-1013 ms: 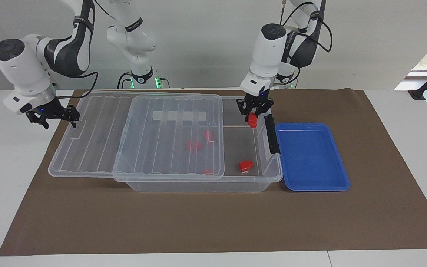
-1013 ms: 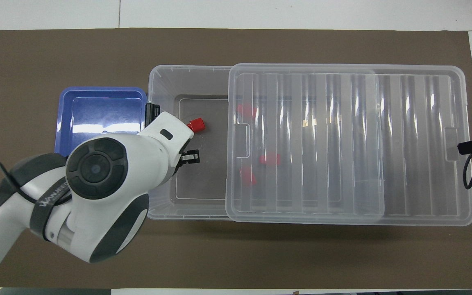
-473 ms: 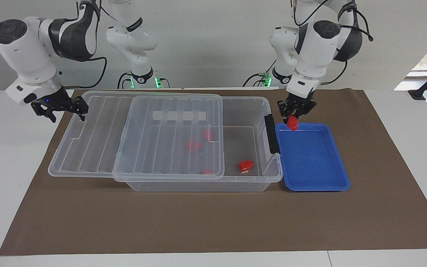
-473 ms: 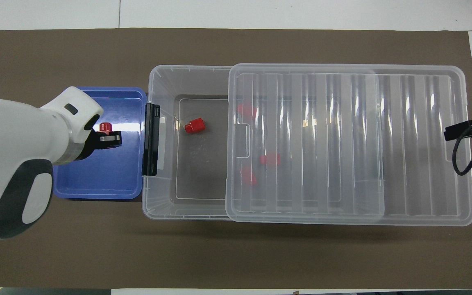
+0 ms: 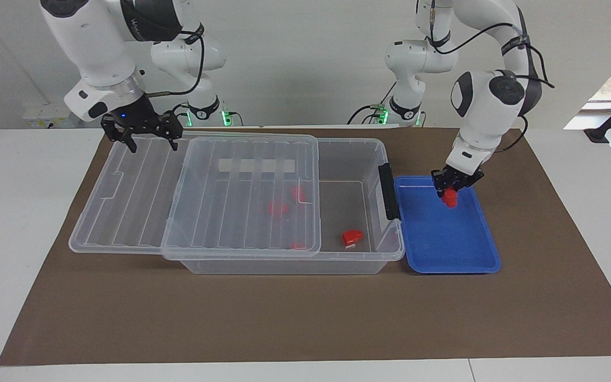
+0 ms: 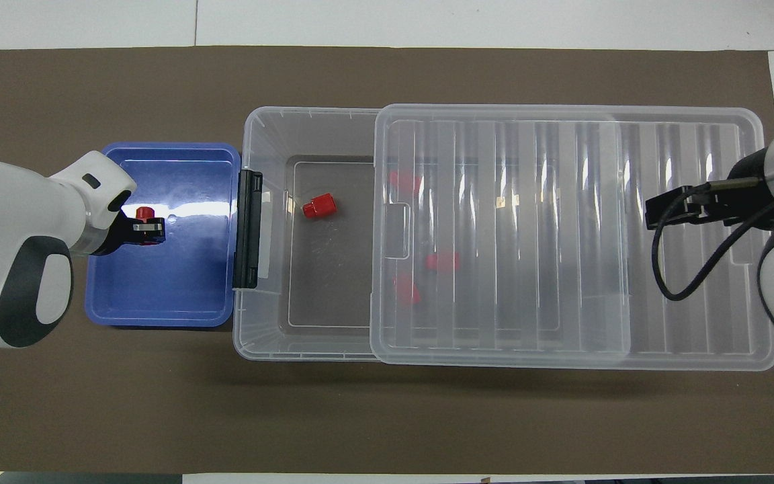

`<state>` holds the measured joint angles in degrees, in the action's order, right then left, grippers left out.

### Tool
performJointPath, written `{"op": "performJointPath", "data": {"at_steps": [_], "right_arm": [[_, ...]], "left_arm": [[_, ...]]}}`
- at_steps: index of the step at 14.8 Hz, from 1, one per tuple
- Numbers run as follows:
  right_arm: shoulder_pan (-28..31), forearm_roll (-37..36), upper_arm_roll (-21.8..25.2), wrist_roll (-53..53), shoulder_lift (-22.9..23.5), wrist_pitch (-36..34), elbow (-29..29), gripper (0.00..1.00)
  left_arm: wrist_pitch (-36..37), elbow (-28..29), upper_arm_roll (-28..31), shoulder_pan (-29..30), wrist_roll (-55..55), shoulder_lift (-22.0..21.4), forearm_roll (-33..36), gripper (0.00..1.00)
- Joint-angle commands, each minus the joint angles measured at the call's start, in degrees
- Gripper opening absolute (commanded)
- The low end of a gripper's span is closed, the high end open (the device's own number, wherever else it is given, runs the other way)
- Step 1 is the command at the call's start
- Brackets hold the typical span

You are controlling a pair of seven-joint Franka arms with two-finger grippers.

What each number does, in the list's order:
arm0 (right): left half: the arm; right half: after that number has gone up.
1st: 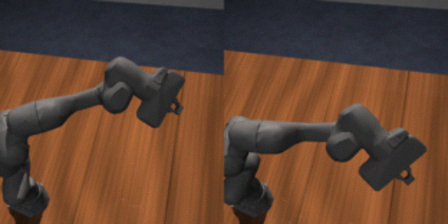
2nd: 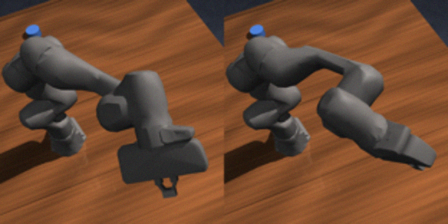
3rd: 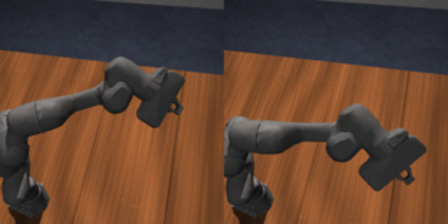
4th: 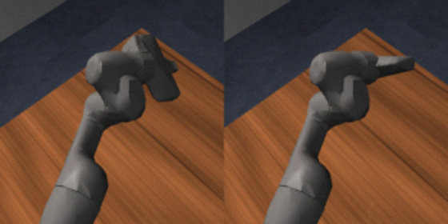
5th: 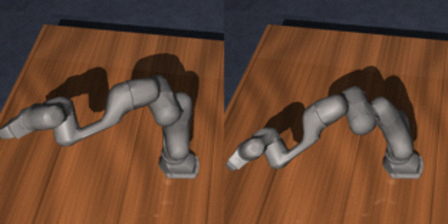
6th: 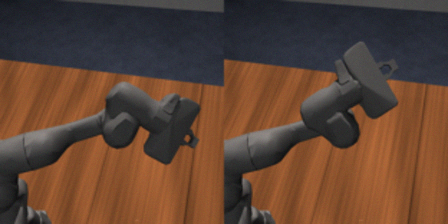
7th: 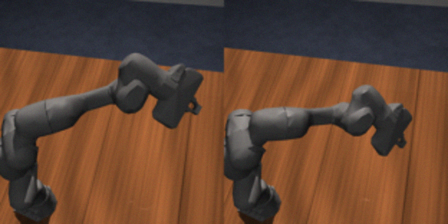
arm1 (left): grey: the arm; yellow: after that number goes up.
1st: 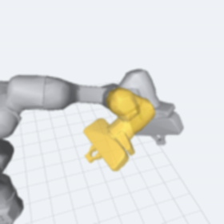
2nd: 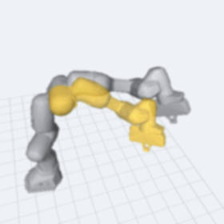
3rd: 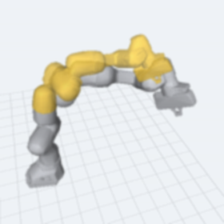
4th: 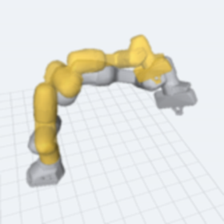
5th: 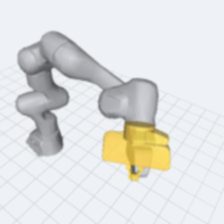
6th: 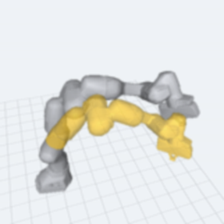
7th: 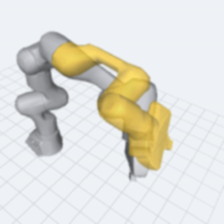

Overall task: Place red block in blue tray from box
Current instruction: 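Carry the red block over the blue tray with the left gripper, then release the red block into the blue tray and raise the left gripper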

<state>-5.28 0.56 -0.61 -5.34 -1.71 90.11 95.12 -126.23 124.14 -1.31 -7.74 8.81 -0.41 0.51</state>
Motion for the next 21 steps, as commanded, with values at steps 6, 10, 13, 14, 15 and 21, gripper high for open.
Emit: {"op": "performJointPath", "data": {"at_steps": [6,10,13,14,15,21], "right_arm": [[-0.3,0.9,0.1,-2.0,-0.9,-0.7,1.6,1.00],[0.4,0.4,0.2,-0.1,-1.5,0.3,2.7,1.00],[8.9,0.1,0.7,8.1,-1.4,1.9,3.1,0.81],[12.4,0.1,0.7,13.4,-1.5,2.7,3.7,0.64],[15.8,0.1,0.7,18.4,-1.5,3.9,4.6,0.49],[27.8,-2.1,0.8,36.4,2.1,17.2,11.3,0.00]], "left_arm": [[-10.0,5.1,-0.5,2.0,-0.6,5.9,-0.2,0.00],[-10.3,6.7,-0.5,2.1,-0.5,5.8,-0.2,0.82],[-9.5,5.4,-0.6,1.6,-0.4,5.6,-0.2,1.00],[-8.7,5.1,-0.6,1.5,-0.4,5.0,-0.2,1.00],[-6.9,4.0,-0.6,1.4,-0.3,4.2,-0.2,1.00],[11.1,-10.3,-1.0,1.4,-0.5,2.4,-0.2,1.00]]}}
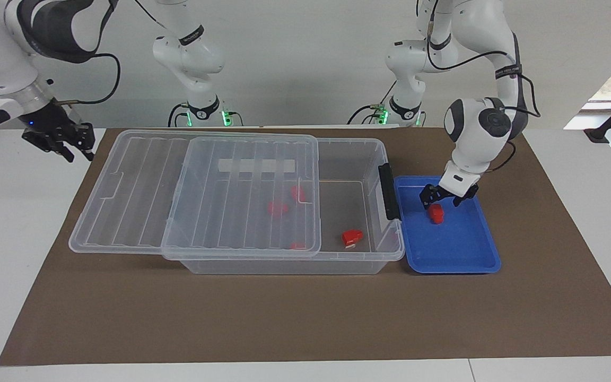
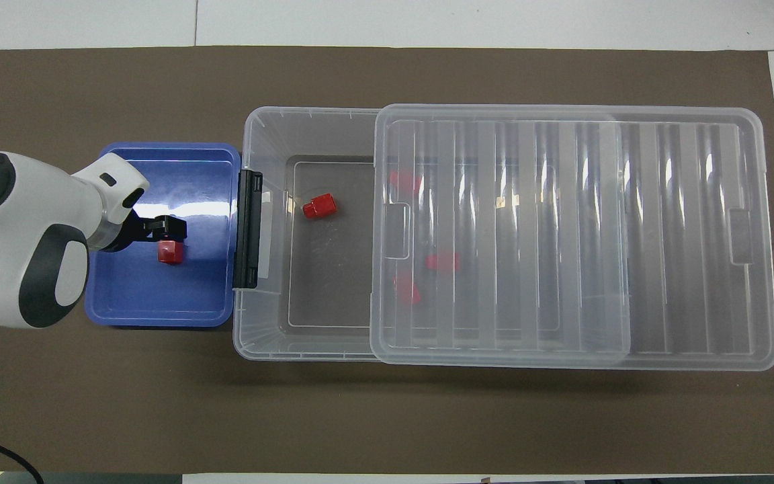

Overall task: Place red block in blue tray from box
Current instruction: 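Release the red block into the blue tray and raise the left gripper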

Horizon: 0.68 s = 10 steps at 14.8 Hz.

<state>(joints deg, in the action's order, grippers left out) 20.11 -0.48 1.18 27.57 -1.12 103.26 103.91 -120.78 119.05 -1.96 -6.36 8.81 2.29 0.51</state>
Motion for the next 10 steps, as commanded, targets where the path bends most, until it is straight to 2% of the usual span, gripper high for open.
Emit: {"op": "performJointPath", "data": {"at_steps": [1,6,10], "right_arm": [[2.4,-1.1,-1.1,3.5,2.9,5.9,3.1,0.00],[-1.0,-1.1,-1.3,-0.4,1.9,11.8,9.4,0.00],[-5.4,-1.1,-1.4,-5.7,1.9,11.4,9.6,0.00]], "left_arm": [[8.5,-8.3,-0.5,0.0,-0.5,-0.3,-0.3,1.00],[22.8,-22.6,-0.7,0.1,-0.5,-0.4,-0.3,1.00],[28.6,-26.7,-0.2,0.7,-0.8,-2.0,-0.4,1.00]]}}
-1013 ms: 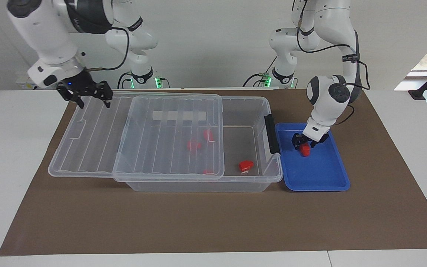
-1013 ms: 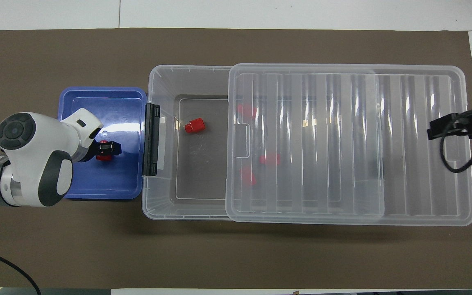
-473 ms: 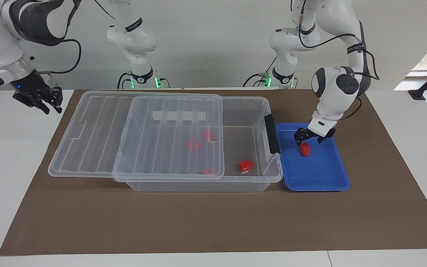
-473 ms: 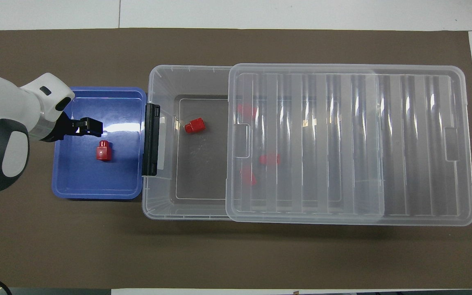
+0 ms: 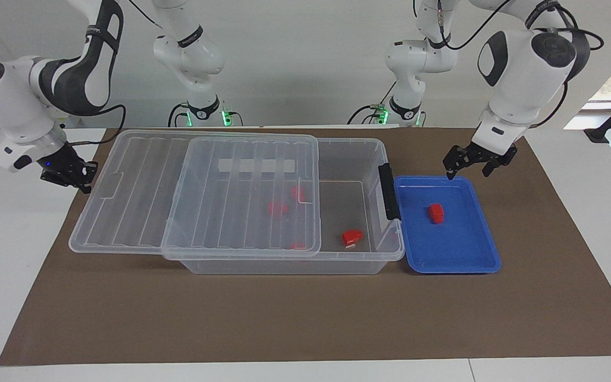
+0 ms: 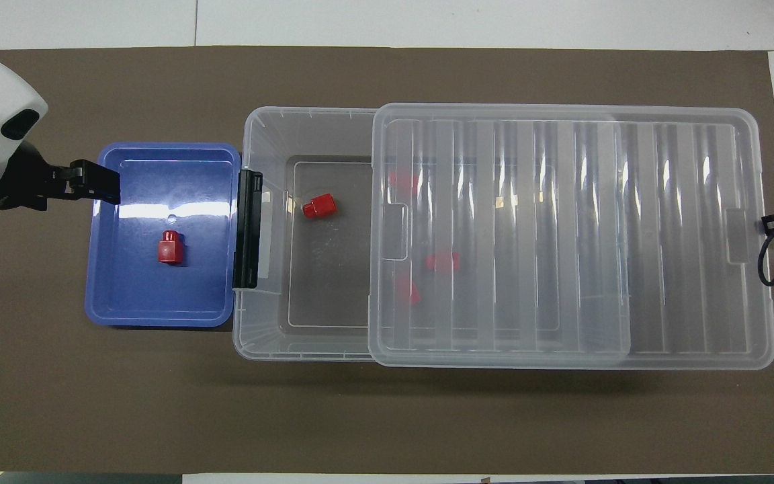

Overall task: Place red block in blue tray from box
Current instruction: 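Slide the lid shut with the right gripper while the left gripper retreats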

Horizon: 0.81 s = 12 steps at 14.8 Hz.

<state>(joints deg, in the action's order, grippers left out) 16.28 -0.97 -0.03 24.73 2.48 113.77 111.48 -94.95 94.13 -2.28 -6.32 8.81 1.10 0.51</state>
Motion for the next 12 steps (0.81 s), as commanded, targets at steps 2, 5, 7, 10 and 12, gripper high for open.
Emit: {"op": "performJointPath", "data": {"at_steps": [2,5,7,10,12], "right_arm": [[-3.4,-0.5,-0.2,-5.3,-1.7,0.3,2.0,0.00],[-6.5,-0.5,-0.2,-9.6,-1.8,0.0,2.1,0.00],[-8.5,-0.5,-0.3,-12.6,-1.9,-0.1,2.1,0.00],[-11.7,-0.5,-0.3,-17.9,-1.9,-0.9,2.1,0.00],[-13.5,-0.4,-0.3,-19.8,-2.0,-1.0,2.2,0.00]], "left_arm": [[3.5,-1.1,0.6,0.7,-2.1,-3.3,-1.1,1.00],[4.8,0.2,1.0,2.3,-6.2,-4.6,-1.1,1.00],[4.9,0.4,1.0,3.2,-7.7,-4.8,-1.2,1.00],[5.0,0.8,1.0,4.2,-8.6,-4.9,-1.2,1.00],[5.0,1.1,1.0,5.1,-9.6,-5.1,-1.2,1.00]]}}
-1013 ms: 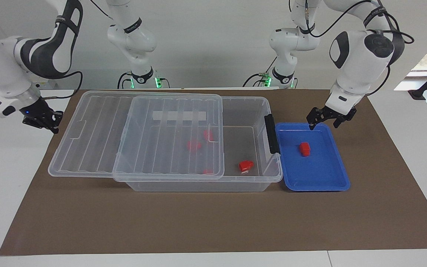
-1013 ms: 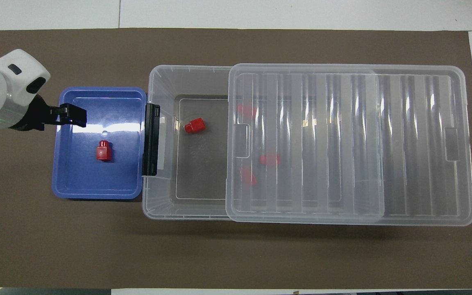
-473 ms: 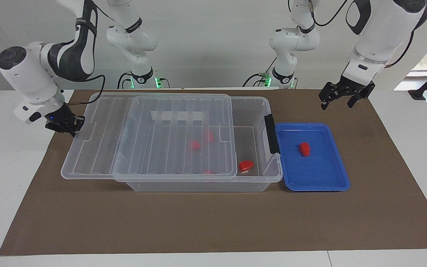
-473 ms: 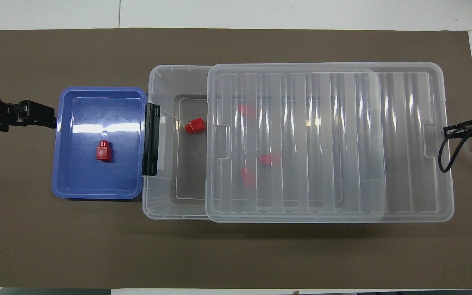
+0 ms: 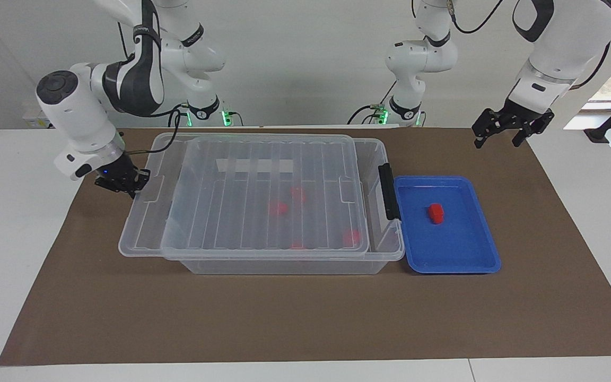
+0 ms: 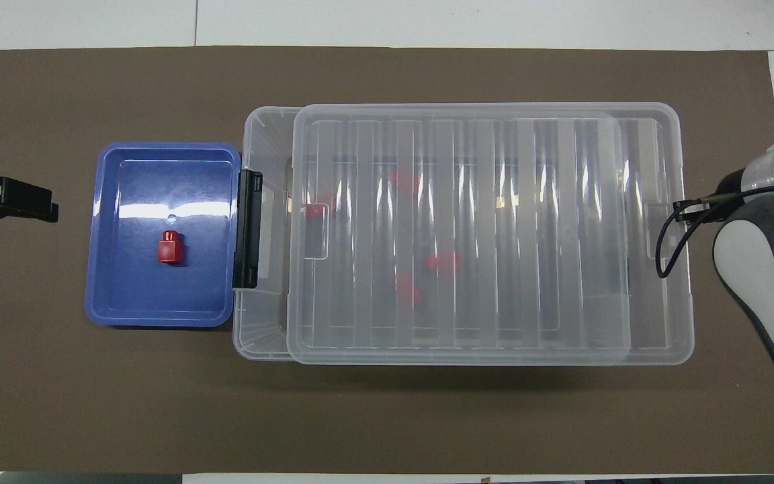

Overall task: Place red block in blue tray from box
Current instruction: 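Slide the lid shut with the right gripper while the left gripper retreats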

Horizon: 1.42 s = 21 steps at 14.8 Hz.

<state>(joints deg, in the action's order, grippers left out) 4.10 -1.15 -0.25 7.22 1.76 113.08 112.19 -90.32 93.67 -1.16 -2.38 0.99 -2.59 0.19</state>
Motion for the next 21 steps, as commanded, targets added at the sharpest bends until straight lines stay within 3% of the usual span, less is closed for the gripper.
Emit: {"op": "performJointPath", "data": {"at_steps": [1,7,15,18,21], "right_arm": [[-1.6,0.1,-0.2,-3.0,-1.3,-0.3,1.8,0.00],[-5.1,0.4,-0.3,-8.2,-2.0,-0.3,2.9,0.00],[-5.2,0.5,-0.3,-8.7,-2.3,-0.2,3.7,0.00],[-5.1,0.4,-0.3,-8.6,-2.2,-0.9,3.0,0.25],[-5.0,0.5,-0.3,-8.7,-1.1,-5.9,-2.1,0.70]], "left_arm": [[0.4,1.6,-0.2,1.2,-1.9,-1.4,-0.9,1.00],[0.3,1.5,-0.3,0.7,-1.9,-1.4,-0.9,1.00],[0.1,1.5,-0.3,0.5,-1.3,-1.4,-0.8,1.00],[0.1,1.5,-0.3,0.9,-1.3,-1.3,-0.8,1.00],[0.0,1.6,-0.4,0.9,-1.4,-1.4,-0.8,1.00]]}}
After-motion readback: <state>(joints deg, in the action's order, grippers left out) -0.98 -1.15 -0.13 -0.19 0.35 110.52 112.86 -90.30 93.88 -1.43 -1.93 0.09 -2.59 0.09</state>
